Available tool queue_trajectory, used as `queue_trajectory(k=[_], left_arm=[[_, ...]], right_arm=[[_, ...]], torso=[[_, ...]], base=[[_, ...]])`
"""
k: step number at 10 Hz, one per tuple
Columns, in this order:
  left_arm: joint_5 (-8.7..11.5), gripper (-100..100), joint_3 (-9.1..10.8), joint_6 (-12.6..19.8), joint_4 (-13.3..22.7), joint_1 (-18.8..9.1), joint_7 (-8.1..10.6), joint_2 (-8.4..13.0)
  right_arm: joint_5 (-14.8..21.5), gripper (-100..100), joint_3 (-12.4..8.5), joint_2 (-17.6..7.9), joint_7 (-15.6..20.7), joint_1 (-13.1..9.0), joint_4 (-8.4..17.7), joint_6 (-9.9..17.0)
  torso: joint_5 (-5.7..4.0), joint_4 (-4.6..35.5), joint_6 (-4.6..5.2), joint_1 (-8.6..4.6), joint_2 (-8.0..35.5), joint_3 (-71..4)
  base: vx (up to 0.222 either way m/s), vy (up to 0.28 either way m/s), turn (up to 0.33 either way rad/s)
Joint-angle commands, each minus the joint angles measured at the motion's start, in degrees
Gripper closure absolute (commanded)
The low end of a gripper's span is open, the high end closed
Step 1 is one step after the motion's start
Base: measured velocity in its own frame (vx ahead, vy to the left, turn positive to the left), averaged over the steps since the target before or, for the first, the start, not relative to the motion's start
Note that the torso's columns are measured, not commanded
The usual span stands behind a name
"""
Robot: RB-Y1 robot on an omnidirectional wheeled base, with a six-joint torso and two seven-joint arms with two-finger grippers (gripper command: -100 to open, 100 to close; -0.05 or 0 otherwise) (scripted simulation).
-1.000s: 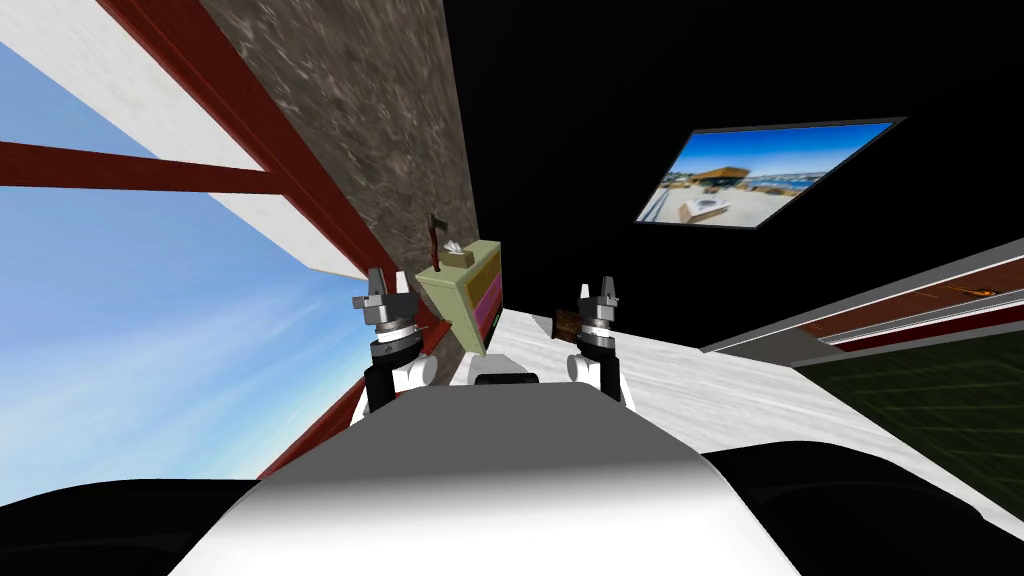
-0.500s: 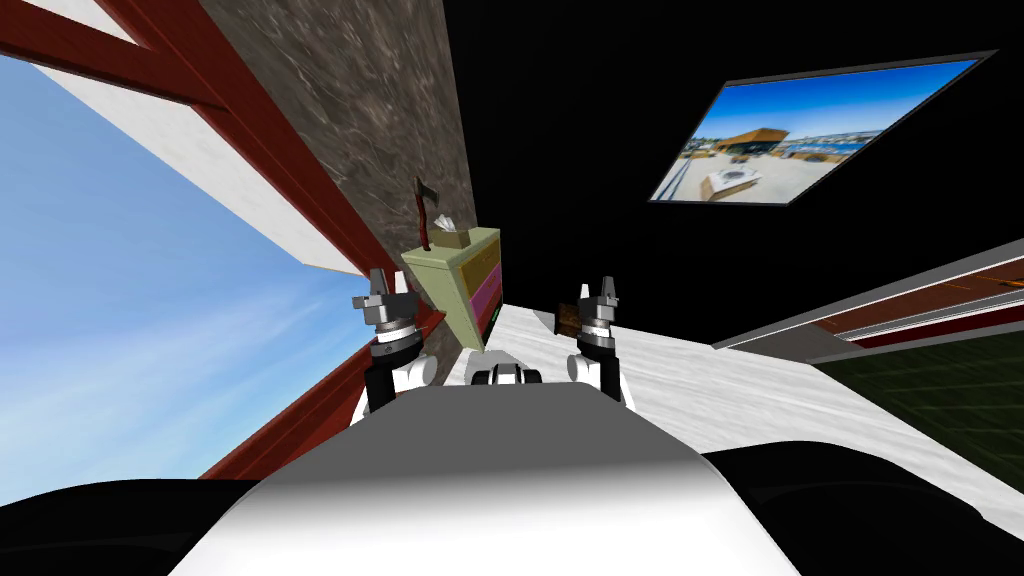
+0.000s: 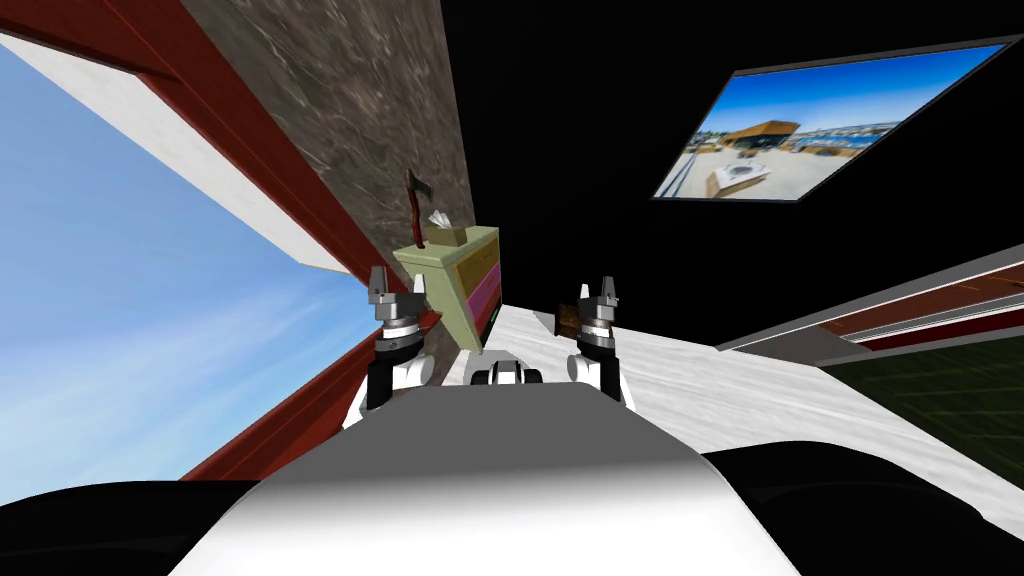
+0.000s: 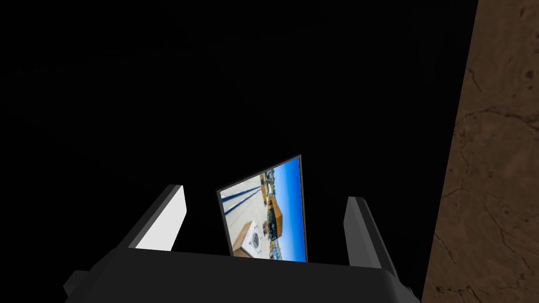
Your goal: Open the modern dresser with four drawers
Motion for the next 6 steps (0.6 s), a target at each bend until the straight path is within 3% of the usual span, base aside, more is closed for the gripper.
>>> queue_trajectory(k=[1, 6], left_arm=[[-0.24, -100, 0.44, 3.05, 1.79, -0.78, -0.65, 2.33], [-0.85, -100, 1.11, 8.23, 5.94, -3.01, -1.98, 2.85]], right_arm=[[0.0, 0, 0.0, 0.0, 0.0, 0.01, 0.0, 0.0], [0.0, 0, 0.0, 0.0, 0.0, 0.0, 0.0, 0.0]], torso=[[-0.01, -0.03, -0.01, -0.01, -0.12, -0.08], [0.05, 0.07, -0.01, 0.19, 0.26, 0.14]], base=[[0.148, -0.058, 0.006], [0.118, -0.059, 0.001]])
